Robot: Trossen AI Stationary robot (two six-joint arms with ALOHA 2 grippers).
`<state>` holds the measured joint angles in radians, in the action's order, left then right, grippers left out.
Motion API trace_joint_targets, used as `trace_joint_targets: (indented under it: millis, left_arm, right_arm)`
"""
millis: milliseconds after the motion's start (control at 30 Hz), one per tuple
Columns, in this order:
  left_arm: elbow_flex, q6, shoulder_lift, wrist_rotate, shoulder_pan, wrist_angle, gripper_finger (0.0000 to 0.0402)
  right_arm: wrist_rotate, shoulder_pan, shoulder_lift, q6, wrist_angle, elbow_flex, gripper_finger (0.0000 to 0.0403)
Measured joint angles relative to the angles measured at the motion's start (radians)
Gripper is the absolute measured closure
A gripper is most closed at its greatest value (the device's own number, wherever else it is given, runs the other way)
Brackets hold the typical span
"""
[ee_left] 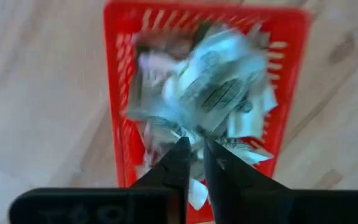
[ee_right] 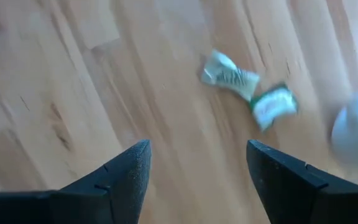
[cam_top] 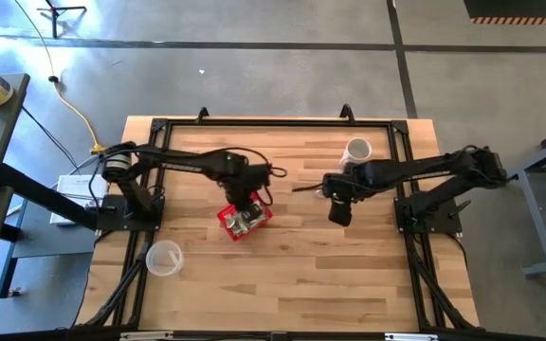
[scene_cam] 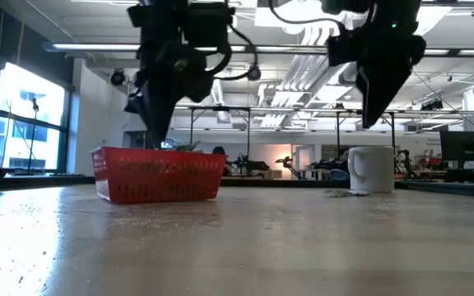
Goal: Pick and place Stevia / Truvia into bins
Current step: Put the green stevia packet into the red basket
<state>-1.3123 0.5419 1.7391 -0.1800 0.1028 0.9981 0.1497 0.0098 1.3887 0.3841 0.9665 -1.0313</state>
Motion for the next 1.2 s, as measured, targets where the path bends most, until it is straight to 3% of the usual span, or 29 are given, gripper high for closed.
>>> trace_joint_targets:
  millis: [233,400,600,800,1067,1200]
  left_arm:
    - [0.118,0.142,-0.071,-0.018,-0.014,-0.041,0.0293]
    - [0.118,0.164,-0.162,-0.002,-0.019,-0.082,0.0276]
    - [0.108,0.162,-0.436,0.155,-0.018,-0.086,0.0271]
    - [0.13,0.162,-0.65,0.291,-0.018,-0.022,0.0271]
    - [0.19,0.17,-0.746,0.33,-0.017,0.051,0.027]
    - [0.209,0.163,-0.748,0.331,-0.017,0.06,0.027]
  right_arm:
    - [-0.006,-0.025,0.131,-0.532,-0.145,0.0,0.0148]
    - [0.0,-0.096,0.269,-0.742,-0.17,-0.001,0.0148]
    - [-0.009,-0.187,0.399,-0.798,-0.183,-0.002,0.0148]
    - [-0.041,-0.251,0.409,-0.88,-0.295,-0.002,0.0157]
    - [-0.105,-0.287,0.415,-0.883,-0.362,-0.003,0.0193]
    - [-0.115,-0.292,0.435,-0.826,-0.351,-0.006,0.025]
